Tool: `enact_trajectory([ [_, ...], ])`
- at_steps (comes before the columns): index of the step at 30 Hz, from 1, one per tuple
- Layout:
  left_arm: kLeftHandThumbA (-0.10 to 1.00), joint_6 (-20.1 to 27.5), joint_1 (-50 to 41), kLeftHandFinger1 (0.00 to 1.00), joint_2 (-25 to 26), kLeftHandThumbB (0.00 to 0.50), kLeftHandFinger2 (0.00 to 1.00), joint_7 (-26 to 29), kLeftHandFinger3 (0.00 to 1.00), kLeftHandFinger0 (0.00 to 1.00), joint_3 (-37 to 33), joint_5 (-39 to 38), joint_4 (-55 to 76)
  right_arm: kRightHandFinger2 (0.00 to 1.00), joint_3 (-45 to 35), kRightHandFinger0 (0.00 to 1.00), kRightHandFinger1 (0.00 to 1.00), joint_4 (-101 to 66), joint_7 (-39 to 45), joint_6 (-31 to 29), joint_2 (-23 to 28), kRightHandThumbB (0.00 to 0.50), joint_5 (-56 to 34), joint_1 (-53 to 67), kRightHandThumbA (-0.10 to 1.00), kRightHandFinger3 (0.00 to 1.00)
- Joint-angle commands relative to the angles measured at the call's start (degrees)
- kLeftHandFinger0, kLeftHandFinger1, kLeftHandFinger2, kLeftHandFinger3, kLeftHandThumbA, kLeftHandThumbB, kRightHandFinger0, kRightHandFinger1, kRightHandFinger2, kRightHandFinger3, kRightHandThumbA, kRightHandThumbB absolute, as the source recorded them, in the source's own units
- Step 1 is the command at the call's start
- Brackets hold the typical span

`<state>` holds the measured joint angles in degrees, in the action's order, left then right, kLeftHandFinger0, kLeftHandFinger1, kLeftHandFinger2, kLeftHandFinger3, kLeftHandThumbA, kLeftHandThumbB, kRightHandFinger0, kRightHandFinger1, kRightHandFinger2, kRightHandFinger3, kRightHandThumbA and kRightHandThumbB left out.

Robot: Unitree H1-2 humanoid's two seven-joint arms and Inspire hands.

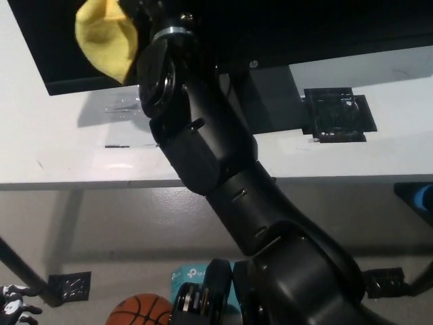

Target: The robot uses its right hand to pick up the cloth kept in the middle of the desk and use it to wipe the monitor in the middle of the desk by swiping its screen twice

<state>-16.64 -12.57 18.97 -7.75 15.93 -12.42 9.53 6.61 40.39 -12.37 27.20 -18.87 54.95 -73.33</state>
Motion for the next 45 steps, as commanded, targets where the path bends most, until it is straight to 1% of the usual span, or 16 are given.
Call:
enact_trajectory([
  [1,0.21,0.99,-0.35,0.42,0.22,0.232,0.54,-0.06,0.75,0.38,0.22,-0.07,1.43,0.28,1.63,0.00,0.00,-2.41,-2.45,-0.28,1.31,0.096,-0.93,-2.03,-0.10,0.30],
  [3,0.21,1.56,-0.42,0.41,0.32,0.231,0.54,-0.19,0.75,0.36,0.32,-0.10,1.05,0.27,1.52,0.00,0.00,-2.06,-2.27,-0.28,1.99,0.080,0.50,-1.69,-0.10,0.30],
  [5,0.22,1.47,-0.41,0.42,0.69,0.219,0.57,-0.21,0.76,0.38,0.16,0.40,0.88,0.30,1.60,0.00,0.00,-3.63,-0.81,-0.28,3.29,0.058,0.67,-0.55,-0.10,0.39],
  [8,0.21,1.77,-0.38,0.42,0.69,0.207,0.58,-0.38,0.78,0.38,0.04,0.39,0.86,0.26,3.01,0.00,0.00,-6.98,0.79,-0.28,5.74,0.063,0.02,1.87,-0.10,0.25],
  [11,0.22,0.92,-0.06,0.41,0.48,0.214,0.57,-0.14,0.76,0.39,0.34,-0.15,1.70,0.27,4.79,0.00,0.00,-11.92,2.21,-0.33,8.89,0.072,-0.67,5.39,-0.10,0.23],
  [12,0.22,0.96,0.09,0.41,0.55,0.216,0.56,-0.28,0.75,0.39,0.46,-0.44,1.71,0.31,5.91,0.00,0.01,-14.13,3.39,-0.28,10.56,0.055,-0.28,7.05,-0.10,0.41],
  [16,0.24,0.00,0.19,0.42,0.65,0.228,0.57,-0.07,0.77,0.41,0.60,-0.46,2.12,0.30,7.73,0.00,0.00,-19.35,7.01,-0.28,14.76,0.064,2.53,11.32,-0.10,0.33],
  [17,0.23,0.29,0.46,0.42,0.86,0.227,0.56,-0.06,0.78,0.42,0.82,-0.49,2.05,0.33,7.37,0.00,0.01,-22.85,10.76,-0.28,16.86,0.024,2.72,13.52,-0.10,0.37],
  [18,0.24,0.71,0.50,0.42,0.90,0.224,0.55,-0.15,0.78,0.41,0.77,-0.36,1.96,0.38,6.98,0.00,0.05,-25.22,11.97,-0.28,18.14,0.027,2.80,15.32,-0.10,0.46],
  [21,0.24,0.91,0.65,0.40,0.75,0.237,0.54,-0.07,0.77,0.38,1.08,-0.56,1.95,0.38,8.70,0.00,0.05,-30.70,13.06,-0.28,22.60,0.052,1.71,19.63,-0.10,0.50],
  [24,0.22,0.80,0.40,0.41,0.55,0.225,0.55,0.01,0.77,0.38,1.37,-0.73,1.99,0.40,9.55,0.00,0.06,-33.33,12.44,-0.68,25.70,0.057,1.06,23.36,-0.10,0.40],
  [31,0.21,1.22,-0.08,0.41,0.49,0.224,0.55,0.09,0.77,0.40,1.78,-0.73,1.55,0.44,7.22,0.00,0.10,-26.67,8.84,-2.78,31.65,0.076,-2.55,28.35,-0.10,0.38],
  [35,0.23,1.30,-0.30,0.42,0.75,0.236,0.56,-0.06,0.77,0.40,1.78,-0.58,1.71,0.44,5.90,0.00,0.11,-18.49,6.45,-3.41,34.08,0.043,-4.23,28.27,-0.10,0.41],
  [38,0.24,1.28,-0.55,0.42,0.81,0.231,0.56,0.10,0.79,0.41,1.92,-0.38,1.81,0.47,5.85,0.00,0.13,-12.88,5.63,-2.86,34.90,0.023,-4.58,26.88,-0.10,0.53],
  [42,0.21,1.27,-0.56,0.41,0.59,0.225,0.54,0.28,0.77,0.40,2.28,-0.69,1.86,0.29,6.96,0.00,0.00,-8.33,3.65,-3.10,35.51,0.013,-3.96,25.83,-0.10,0.28],
  [45,0.18,1.94,-1.02,0.40,0.35,0.214,0.52,-0.06,0.73,0.37,2.57,-1.19,1.76,0.31,7.79,0.00,0.04,-1.79,1.79,-2.67,35.88,0.066,-3.83,24.59,-0.10,0.25],
])
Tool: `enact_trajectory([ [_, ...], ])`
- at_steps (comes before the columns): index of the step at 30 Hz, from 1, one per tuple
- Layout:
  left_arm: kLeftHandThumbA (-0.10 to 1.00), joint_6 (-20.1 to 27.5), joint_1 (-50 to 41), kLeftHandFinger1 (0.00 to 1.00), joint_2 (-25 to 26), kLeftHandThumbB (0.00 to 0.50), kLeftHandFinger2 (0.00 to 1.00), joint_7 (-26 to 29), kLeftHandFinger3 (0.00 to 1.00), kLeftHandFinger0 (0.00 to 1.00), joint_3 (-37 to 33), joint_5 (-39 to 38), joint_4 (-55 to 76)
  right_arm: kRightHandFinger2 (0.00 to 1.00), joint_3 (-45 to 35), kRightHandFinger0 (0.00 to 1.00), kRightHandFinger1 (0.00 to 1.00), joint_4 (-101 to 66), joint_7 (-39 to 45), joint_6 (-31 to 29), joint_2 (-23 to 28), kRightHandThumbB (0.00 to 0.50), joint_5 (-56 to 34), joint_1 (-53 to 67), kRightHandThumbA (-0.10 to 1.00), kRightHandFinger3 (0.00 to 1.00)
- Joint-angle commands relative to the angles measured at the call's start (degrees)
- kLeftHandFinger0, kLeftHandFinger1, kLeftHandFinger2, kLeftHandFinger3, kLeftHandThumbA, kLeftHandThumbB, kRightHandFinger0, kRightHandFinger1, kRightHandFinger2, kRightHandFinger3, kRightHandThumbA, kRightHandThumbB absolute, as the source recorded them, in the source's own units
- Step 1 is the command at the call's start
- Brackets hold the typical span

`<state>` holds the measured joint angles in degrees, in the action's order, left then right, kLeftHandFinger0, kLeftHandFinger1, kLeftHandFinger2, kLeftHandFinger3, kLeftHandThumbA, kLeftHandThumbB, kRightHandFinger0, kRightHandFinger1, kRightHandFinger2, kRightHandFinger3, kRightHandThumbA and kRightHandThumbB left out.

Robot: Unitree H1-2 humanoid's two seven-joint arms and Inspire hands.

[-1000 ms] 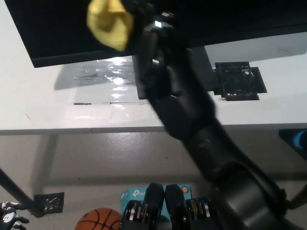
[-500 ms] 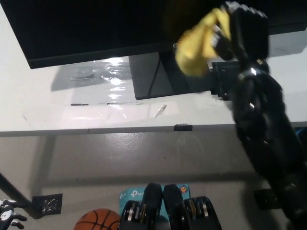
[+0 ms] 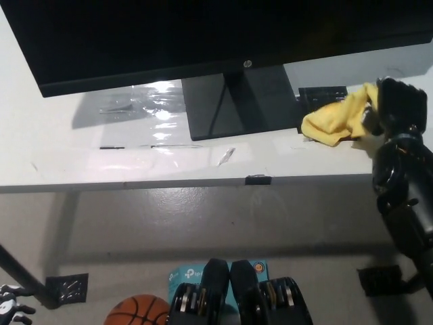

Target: The robot uses its right hand to pick up the cloth kept in the middle of the desk and use it to wipe the monitor in the middle of the desk by swiping its screen twice

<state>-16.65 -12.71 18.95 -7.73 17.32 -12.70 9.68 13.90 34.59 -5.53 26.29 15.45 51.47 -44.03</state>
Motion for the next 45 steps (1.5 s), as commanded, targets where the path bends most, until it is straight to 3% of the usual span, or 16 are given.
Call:
enact_trajectory([
  [1,0.19,2.15,-0.92,0.40,0.42,0.214,0.52,-0.15,0.73,0.37,1.14,-0.80,1.55,0.32,0.76,0.00,0.04,4.80,-5.09,-1.50,1.63,0.066,-0.27,-4.96,-0.10,0.25],
  [4,0.20,2.06,-0.97,0.41,0.64,0.213,0.52,-0.17,0.73,0.37,0.91,-0.36,1.83,0.41,2.40,0.01,0.17,6.69,-2.17,0.09,1.51,0.050,-0.19,-6.02,-0.09,0.36],
  [7,0.19,2.07,-0.95,0.41,0.70,0.212,0.53,-0.16,0.74,0.38,0.96,-0.37,1.56,0.38,2.68,0.00,0.14,5.70,0.80,0.64,0.89,0.047,0.26,-5.77,-0.08,0.53],
  [10,0.19,1.68,-1.26,0.42,0.62,0.210,0.54,-0.15,0.76,0.40,1.14,-0.67,2.10,0.49,2.59,0.18,0.29,0.79,6.53,0.64,0.43,0.136,-0.16,-3.71,0.26,1.00],
  [12,0.19,1.66,-1.26,0.42,0.64,0.208,0.54,-0.15,0.77,0.40,1.16,-0.68,2.12,0.49,1.62,0.17,0.26,-1.23,8.63,0.64,0.11,0.179,-1.59,-2.91,0.36,1.00],
  [13,0.18,1.53,-1.07,0.42,0.34,0.204,0.53,0.21,0.76,0.39,1.23,-0.64,2.29,1.00,-1.67,1.00,1.00,-4.40,14.22,0.64,-1.28,0.299,0.11,-1.93,0.64,1.00],
  [14,0.18,1.53,-1.07,0.42,0.34,0.204,0.53,0.21,0.76,0.39,1.23,-0.64,2.29,1.00,-2.00,1.00,1.00,-4.64,14.62,0.64,-1.41,0.299,0.53,-1.83,0.63,1.00],
  [16,0.17,2.02,-0.76,0.41,0.44,0.200,0.52,0.13,0.73,0.39,1.29,-0.65,1.80,1.00,-3.52,1.00,1.00,-9.92,18.79,0.64,-1.86,0.462,2.90,-0.50,0.80,1.00],
  [17,0.17,2.26,-0.80,0.40,0.44,0.198,0.51,0.22,0.72,0.38,1.22,-0.36,1.84,1.00,-4.46,1.00,1.00,-12.16,19.88,0.64,-2.16,0.495,3.46,0.08,0.85,1.00],
  [21,0.17,2.55,-0.83,0.41,0.45,0.200,0.52,0.00,0.72,0.38,1.36,-0.66,1.59,1.00,-6.60,1.00,1.00,-16.80,17.77,0.64,-3.14,0.500,3.64,1.59,0.92,1.00],
  [27,0.16,1.47,-0.71,0.41,0.25,0.190,0.52,0.13,0.73,0.39,1.68,-1.10,1.82,1.00,-9.91,1.00,1.00,-23.56,21.21,0.64,-3.85,0.500,5.23,3.61,0.81,1.00],
  [35,0.17,2.00,-0.95,0.40,0.12,0.195,0.51,-0.01,0.72,0.37,1.65,-0.97,1.91,1.00,-10.08,1.00,1.00,-32.10,23.82,0.64,-1.27,0.500,4.28,8.45,0.81,1.00],
  [37,0.16,2.17,-0.50,0.40,0.41,0.188,0.52,-0.04,0.71,0.37,1.50,-0.61,1.81,1.00,-10.72,1.00,1.00,-35.20,25.05,0.64,-0.78,0.491,3.91,10.11,0.81,1.00],
  [43,0.17,1.79,-0.23,0.41,0.22,0.199,0.54,0.09,0.74,0.39,1.63,-0.92,1.76,1.00,-13.84,1.00,1.00,-52.32,22.03,-0.39,-3.60,0.201,-2.29,24.07,0.56,1.00],
  [44,0.17,1.94,-0.24,0.40,0.24,0.199,0.53,0.05,0.74,0.39,1.61,-0.87,1.71,1.00,-14.06,0.96,1.00,-52.82,20.92,-0.79,-4.07,0.208,-3.08,24.94,0.49,1.00],
  [45,0.19,1.87,-0.45,0.41,0.29,0.207,0.53,-0.11,0.75,0.40,1.52,-0.91,1.94,1.00,-15.42,0.74,0.92,-52.24,13.65,-7.42,-6.30,0.159,-6.82,30.83,0.38,1.00],
])
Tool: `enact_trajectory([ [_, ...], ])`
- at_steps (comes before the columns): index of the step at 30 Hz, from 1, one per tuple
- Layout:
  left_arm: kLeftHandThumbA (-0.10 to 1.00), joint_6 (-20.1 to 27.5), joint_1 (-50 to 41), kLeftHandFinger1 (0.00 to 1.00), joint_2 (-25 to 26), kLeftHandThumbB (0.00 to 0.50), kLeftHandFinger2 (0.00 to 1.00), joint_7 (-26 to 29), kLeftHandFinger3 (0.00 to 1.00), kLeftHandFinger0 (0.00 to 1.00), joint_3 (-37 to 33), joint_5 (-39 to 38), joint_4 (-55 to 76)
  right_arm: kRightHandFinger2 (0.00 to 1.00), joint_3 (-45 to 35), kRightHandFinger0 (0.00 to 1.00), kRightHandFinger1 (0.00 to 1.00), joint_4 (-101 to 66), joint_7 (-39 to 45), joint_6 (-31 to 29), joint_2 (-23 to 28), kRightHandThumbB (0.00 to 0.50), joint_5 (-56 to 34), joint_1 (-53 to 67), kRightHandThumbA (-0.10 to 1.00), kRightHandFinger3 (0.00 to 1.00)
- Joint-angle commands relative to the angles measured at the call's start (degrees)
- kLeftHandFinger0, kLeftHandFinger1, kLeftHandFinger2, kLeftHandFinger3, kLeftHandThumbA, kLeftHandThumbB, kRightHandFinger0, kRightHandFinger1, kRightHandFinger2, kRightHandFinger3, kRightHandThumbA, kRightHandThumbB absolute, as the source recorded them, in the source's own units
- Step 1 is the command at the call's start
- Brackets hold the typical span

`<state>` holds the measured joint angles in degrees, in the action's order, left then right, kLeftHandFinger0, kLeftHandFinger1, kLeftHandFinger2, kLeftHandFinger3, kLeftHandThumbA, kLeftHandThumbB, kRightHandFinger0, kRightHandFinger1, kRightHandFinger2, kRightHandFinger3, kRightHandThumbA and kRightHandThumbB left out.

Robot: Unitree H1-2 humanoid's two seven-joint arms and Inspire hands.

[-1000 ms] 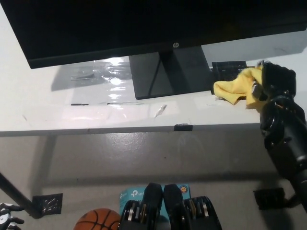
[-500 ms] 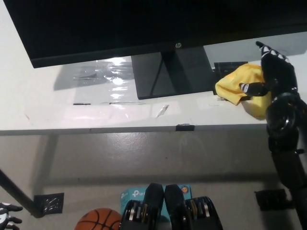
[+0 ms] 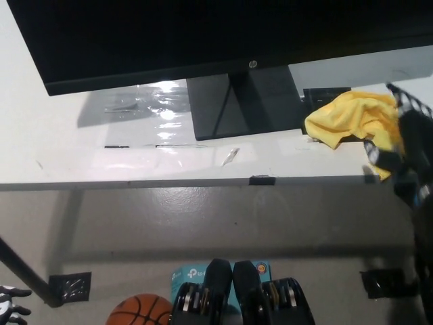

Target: The robot uses its right hand to pick up the cloth kept in the middle of the desk and use it to wipe the monitor in the middle of the desk by swiping its screen twice

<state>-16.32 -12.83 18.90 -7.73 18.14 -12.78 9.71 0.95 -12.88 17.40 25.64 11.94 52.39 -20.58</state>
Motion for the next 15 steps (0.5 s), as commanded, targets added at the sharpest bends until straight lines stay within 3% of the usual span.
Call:
enact_trajectory([
  [1,0.19,1.67,-0.34,0.41,0.42,0.205,0.54,-0.18,0.76,0.40,0.71,-0.79,1.62,1.00,-3.11,0.60,0.72,-4.46,-11.96,-8.41,-4.23,0.174,-8.68,9.11,0.34,1.00],
  [2,0.19,1.93,-0.33,0.41,0.43,0.211,0.55,-0.24,0.75,0.39,0.70,-0.76,1.45,0.84,-4.58,0.36,0.46,-3.64,-15.95,-11.31,-7.10,0.155,-11.54,12.29,0.29,0.93],
  [4,0.19,1.75,-0.28,0.40,0.30,0.224,0.54,-0.22,0.75,0.38,0.86,-1.12,1.35,0.69,-8.35,0.22,0.35,-2.40,-17.17,-13.34,-11.55,0.142,-19.01,14.43,0.22,0.81],
  [5,0.19,1.75,-0.29,0.40,0.30,0.224,0.54,-0.22,0.75,0.37,0.86,-1.12,1.35,0.67,-8.56,0.20,0.33,-2.35,-17.14,-13.64,-11.72,0.139,-19.03,14.46,0.22,0.79],
  [6,0.19,1.81,-0.31,0.39,0.27,0.217,0.53,-0.25,0.75,0.37,0.90,-1.21,1.39,0.62,-10.48,0.15,0.30,-0.93,-18.25,-15.09,-13.95,0.136,-22.28,14.84,0.17,0.75],
  [7,0.19,1.81,-0.25,0.39,0.21,0.222,0.53,-0.10,0.75,0.36,0.91,-1.10,1.33,0.58,-12.28,0.17,0.29,-0.14,-18.16,-16.42,-16.17,0.110,-26.52,15.07,0.05,0.73],
  [8,0.19,1.77,-0.26,0.39,0.25,0.225,0.53,-0.06,0.75,0.36,0.84,-0.93,1.37,0.55,-12.78,0.11,0.24,0.97,-18.91,-17.31,-17.00,0.097,-26.99,15.20,0.05,0.71],
  [9,0.19,1.29,0.09,0.39,0.33,0.219,0.53,-0.01,0.74,0.37,0.58,-0.75,1.53,0.56,-14.00,0.10,0.23,2.55,-19.27,-16.79,-18.50,0.072,-27.99,15.40,0.14,0.71],
  [12,0.19,1.48,0.65,0.39,0.65,0.218,0.53,-0.21,0.74,0.37,0.29,-0.57,1.37,0.51,-14.76,0.05,0.20,5.09,-19.90,-19.17,-19.35,0.061,-28.79,15.12,0.19,0.68],
  [15,0.21,1.37,1.07,0.40,1.20,0.222,0.54,-0.30,0.76,0.37,0.00,-0.14,1.35,0.34,-13.50,0.00,0.08,10.92,-19.55,-22.25,-18.11,0.065,-27.78,14.79,0.25,0.60],
])
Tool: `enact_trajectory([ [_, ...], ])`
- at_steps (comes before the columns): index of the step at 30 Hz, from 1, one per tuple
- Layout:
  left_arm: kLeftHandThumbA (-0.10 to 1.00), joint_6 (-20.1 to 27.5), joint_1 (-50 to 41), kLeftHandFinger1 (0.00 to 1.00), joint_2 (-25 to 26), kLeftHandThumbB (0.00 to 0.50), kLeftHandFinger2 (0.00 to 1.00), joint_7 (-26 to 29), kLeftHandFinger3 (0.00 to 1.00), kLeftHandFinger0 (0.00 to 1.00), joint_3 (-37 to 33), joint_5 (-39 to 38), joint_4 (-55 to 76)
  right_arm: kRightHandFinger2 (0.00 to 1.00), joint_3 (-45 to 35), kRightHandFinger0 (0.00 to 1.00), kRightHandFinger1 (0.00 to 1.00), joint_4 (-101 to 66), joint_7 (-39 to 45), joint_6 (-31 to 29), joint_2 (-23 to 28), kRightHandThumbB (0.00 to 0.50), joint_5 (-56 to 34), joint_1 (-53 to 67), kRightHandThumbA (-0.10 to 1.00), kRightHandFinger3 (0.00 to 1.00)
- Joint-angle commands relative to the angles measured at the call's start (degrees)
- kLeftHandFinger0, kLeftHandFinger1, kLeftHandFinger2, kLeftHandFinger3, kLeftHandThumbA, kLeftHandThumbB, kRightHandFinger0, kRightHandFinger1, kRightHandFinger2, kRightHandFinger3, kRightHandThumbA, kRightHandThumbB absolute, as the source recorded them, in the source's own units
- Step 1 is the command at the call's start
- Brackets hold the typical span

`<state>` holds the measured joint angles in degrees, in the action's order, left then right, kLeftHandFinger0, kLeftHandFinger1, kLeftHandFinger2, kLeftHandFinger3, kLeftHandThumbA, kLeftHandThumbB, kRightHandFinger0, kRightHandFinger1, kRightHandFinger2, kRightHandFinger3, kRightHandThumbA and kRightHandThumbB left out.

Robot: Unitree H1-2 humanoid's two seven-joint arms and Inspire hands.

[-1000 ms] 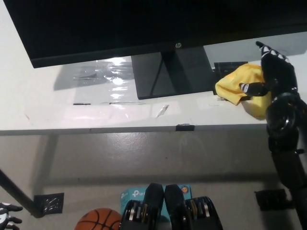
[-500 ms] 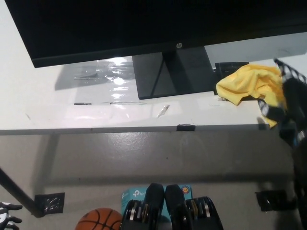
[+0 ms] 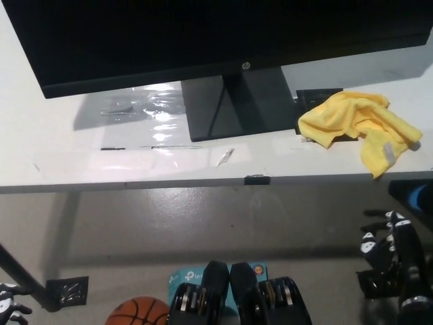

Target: The robot uses its right hand to pick up the cloth kept in the middle of the desk and use it to wipe the monitor in the middle of the desk by swiping its screen twice

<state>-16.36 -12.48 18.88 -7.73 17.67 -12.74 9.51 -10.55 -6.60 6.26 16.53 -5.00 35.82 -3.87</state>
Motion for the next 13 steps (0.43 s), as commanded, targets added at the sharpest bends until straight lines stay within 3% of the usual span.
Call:
enact_trajectory([
  [1,0.22,1.15,0.74,0.40,1.22,0.230,0.54,-0.23,0.76,0.37,0.55,-0.33,1.62,0.29,-1.94,0.00,0.03,5.36,-8.13,-13.59,-1.00,0.061,-11.66,-2.08,0.25,0.58],
  [3,0.21,0.79,0.82,0.40,1.19,0.228,0.54,-0.09,0.75,0.37,0.60,-0.34,1.70,0.21,-1.65,0.00,0.00,7.00,-7.27,-14.73,-0.45,0.059,-12.98,-2.41,0.24,0.55],
  [4,0.21,1.10,0.90,0.39,1.07,0.231,0.54,-0.05,0.74,0.36,0.61,-0.32,1.48,0.15,-0.39,0.00,0.00,8.34,-7.08,-15.93,1.09,0.069,-11.75,-2.77,0.27,0.47],
  [7,0.22,1.93,0.98,0.39,1.21,0.226,0.54,-0.08,0.74,0.35,0.46,0.22,1.56,0.11,1.02,0.00,0.00,9.84,-8.18,-17.01,2.43,0.081,-10.10,-3.64,0.36,0.45],
  [12,0.24,1.97,1.44,0.42,1.60,0.227,0.56,-0.57,0.75,0.37,-0.13,0.46,1.35,0.09,1.12,0.00,0.00,9.97,-9.27,-17.58,3.09,0.051,-12.04,-3.25,0.68,0.66],
  [13,0.24,1.97,1.44,0.42,1.60,0.227,0.56,-0.57,0.75,0.37,-0.13,0.46,1.35,0.09,1.12,0.00,0.00,9.97,-9.27,-17.58,3.09,0.051,-12.04,-3.25,0.68,0.66],
])
